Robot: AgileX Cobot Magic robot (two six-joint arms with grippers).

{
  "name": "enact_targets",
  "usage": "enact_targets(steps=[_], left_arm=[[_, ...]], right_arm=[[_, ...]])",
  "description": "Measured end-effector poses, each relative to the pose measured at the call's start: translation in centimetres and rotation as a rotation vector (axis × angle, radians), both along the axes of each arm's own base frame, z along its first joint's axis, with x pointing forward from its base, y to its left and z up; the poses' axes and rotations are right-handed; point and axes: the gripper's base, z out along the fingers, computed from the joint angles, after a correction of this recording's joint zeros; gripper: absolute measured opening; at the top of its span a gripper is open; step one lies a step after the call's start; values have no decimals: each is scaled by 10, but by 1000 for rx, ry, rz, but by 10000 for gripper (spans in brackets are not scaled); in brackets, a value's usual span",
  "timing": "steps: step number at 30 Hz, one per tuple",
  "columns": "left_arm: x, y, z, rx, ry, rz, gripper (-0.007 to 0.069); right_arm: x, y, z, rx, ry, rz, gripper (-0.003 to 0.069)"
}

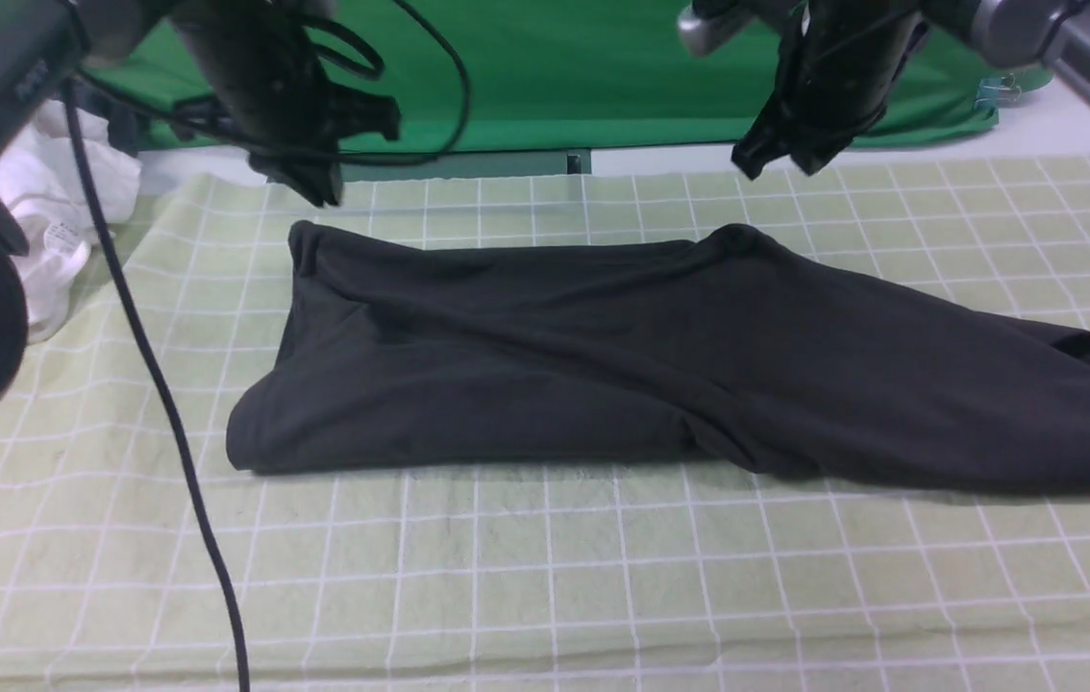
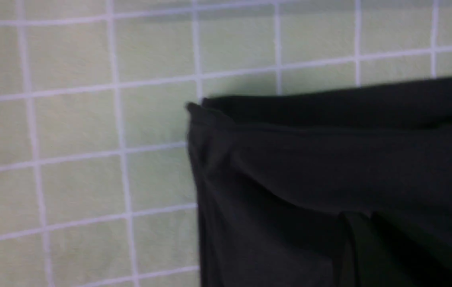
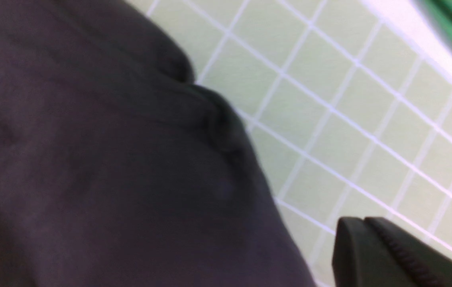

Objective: Fold a long-sleeved shirt over a green coffee tablecloth.
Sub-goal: 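Pull the folded dark garment lengthwise by its ends to straighten it flat on the table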

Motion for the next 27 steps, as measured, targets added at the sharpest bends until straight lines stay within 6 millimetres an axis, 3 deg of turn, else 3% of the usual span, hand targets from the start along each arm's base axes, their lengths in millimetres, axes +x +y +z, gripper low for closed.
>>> enact_targets(steps=[3, 6, 7, 10, 15, 18, 20, 21, 24, 27], left_arm=[[-13, -13, -16, 11, 74, -39, 11], [-34, -15, -28, 26, 154, -52, 11], [-35, -14, -28, 26, 158, -52, 11], [-66, -8, -26, 36, 207, -52, 11], [-94, -4, -33, 22, 201, -43, 11], [-101, -4, -51, 14, 203, -35, 11], [-104, -3, -60, 16, 212, -33, 11], [-106, -3, -69, 17, 218, -27, 11], [-108, -1, -79, 33, 232, -24, 11], [-109, 2, -82, 68, 257, 7, 11]], right_arm=[[-7, -16, 17, 22, -12, -33, -2], [-17, -43, 25, 42, 17, -85, -5], [-17, -43, 25, 45, 18, -85, -5], [-33, -84, 18, 75, 104, -176, -5], [-54, -138, -8, 73, 236, -321, 4], [-61, -170, -29, 77, 301, -415, 71], [-63, -182, -36, 93, 310, -447, 132], [-63, -192, -41, 116, 306, -469, 221], [-60, -197, -45, 156, 285, -459, 383], [-55, -196, -52, 166, 282, -430, 458]])
